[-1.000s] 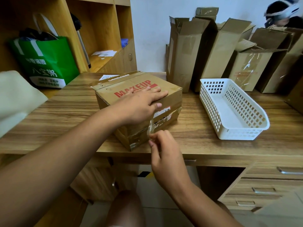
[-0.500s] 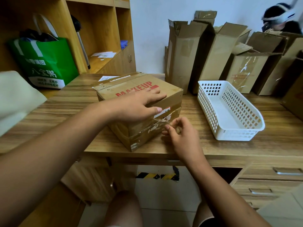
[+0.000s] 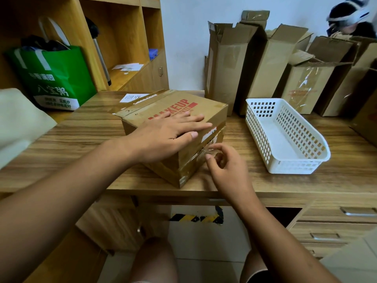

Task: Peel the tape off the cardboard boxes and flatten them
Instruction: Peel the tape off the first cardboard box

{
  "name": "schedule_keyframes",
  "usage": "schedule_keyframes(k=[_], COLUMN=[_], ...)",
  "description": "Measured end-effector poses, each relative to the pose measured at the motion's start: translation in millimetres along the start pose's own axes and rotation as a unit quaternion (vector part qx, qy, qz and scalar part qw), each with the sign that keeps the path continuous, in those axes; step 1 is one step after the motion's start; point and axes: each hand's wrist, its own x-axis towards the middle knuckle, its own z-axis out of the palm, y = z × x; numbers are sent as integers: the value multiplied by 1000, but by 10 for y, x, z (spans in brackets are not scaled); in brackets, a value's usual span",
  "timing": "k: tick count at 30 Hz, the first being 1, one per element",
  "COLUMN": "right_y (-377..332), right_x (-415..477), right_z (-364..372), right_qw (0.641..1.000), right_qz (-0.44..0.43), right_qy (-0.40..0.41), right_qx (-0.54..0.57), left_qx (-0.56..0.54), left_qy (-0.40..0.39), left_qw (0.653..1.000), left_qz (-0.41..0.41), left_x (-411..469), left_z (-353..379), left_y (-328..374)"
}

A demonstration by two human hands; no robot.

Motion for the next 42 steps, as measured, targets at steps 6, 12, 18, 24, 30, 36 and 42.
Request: schedule_keyframes(k=[6, 12, 18, 24, 30, 36, 42], right_y=[-48, -192, -283, -223, -124, -98, -156], right_x=[-159, -460, -761, -518, -249, -116, -74], right_z=[75, 249, 299, 73, -83, -32, -24], right_qw=[998, 995, 988, 999, 999, 993, 979], right_qz=[-39, -91, -144, -42, 24, 76, 99], right_qy=[25, 31, -30, -4, 28, 14, -8], right_qx=[-33, -29, -42, -16, -16, 89, 177], left_qx=[2, 3, 2, 7, 20, 26, 10], left_qy=[12, 26, 31, 40, 37, 30, -24], left_qw=[1000, 999, 999, 998, 996, 994, 996], left_qz=[-12, -20, -30, -46, -72, -103, -88], left_x=[39, 50, 69, 55, 70, 96, 90], left_z=[51, 68, 80, 80, 93, 99, 3], left_y=[-24, 1, 17, 53, 72, 167, 141])
